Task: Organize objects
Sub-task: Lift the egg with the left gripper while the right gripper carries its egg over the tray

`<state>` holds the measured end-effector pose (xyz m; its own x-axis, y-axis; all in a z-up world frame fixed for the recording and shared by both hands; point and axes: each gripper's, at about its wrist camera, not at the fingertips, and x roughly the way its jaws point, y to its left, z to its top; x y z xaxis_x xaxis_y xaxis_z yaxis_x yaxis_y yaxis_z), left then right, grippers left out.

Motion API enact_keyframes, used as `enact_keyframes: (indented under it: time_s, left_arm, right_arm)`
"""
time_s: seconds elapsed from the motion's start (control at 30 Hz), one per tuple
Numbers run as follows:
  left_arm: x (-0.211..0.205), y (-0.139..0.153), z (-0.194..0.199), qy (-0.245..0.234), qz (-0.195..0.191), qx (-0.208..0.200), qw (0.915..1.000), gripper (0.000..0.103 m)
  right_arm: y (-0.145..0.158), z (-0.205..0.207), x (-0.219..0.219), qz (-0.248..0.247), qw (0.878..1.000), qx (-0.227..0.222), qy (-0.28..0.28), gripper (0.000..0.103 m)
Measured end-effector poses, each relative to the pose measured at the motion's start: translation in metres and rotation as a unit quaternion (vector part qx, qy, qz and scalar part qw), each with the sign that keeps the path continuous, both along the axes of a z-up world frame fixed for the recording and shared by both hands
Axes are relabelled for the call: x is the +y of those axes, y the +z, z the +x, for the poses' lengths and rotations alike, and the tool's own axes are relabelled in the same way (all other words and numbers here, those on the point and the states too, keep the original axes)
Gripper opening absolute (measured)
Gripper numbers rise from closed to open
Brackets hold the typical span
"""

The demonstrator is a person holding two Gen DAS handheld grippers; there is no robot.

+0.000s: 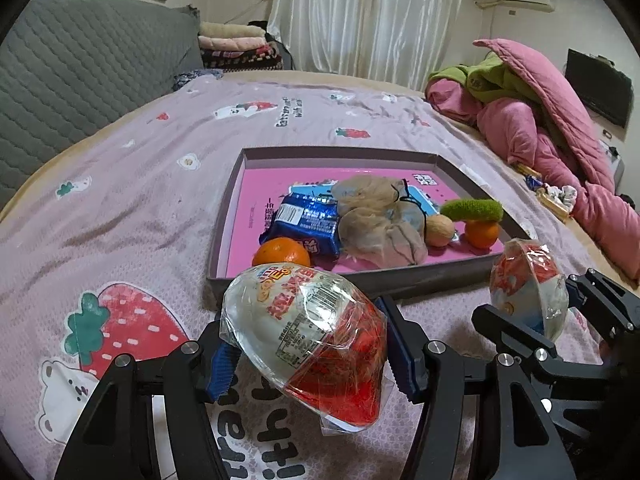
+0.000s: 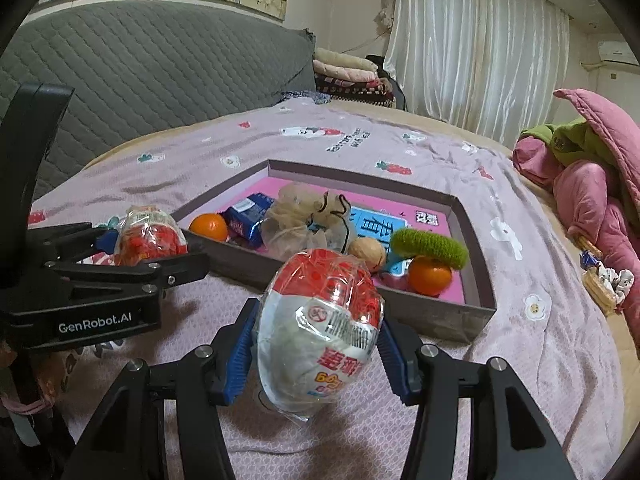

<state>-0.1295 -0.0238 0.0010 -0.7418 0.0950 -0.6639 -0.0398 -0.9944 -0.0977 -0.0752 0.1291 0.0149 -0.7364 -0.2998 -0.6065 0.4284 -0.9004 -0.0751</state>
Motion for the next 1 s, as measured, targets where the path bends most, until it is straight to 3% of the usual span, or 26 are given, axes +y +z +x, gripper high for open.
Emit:
enact_keyframes:
  time_s: [1.0]
  left_arm:
    - [0.014,0.022,-0.009,0.005,0.012,0.028,0.9995,0.065]
  right_arm:
    - [0.030,-0.011,0.009,-0.014,0.998,0.059,-0.032,0.056]
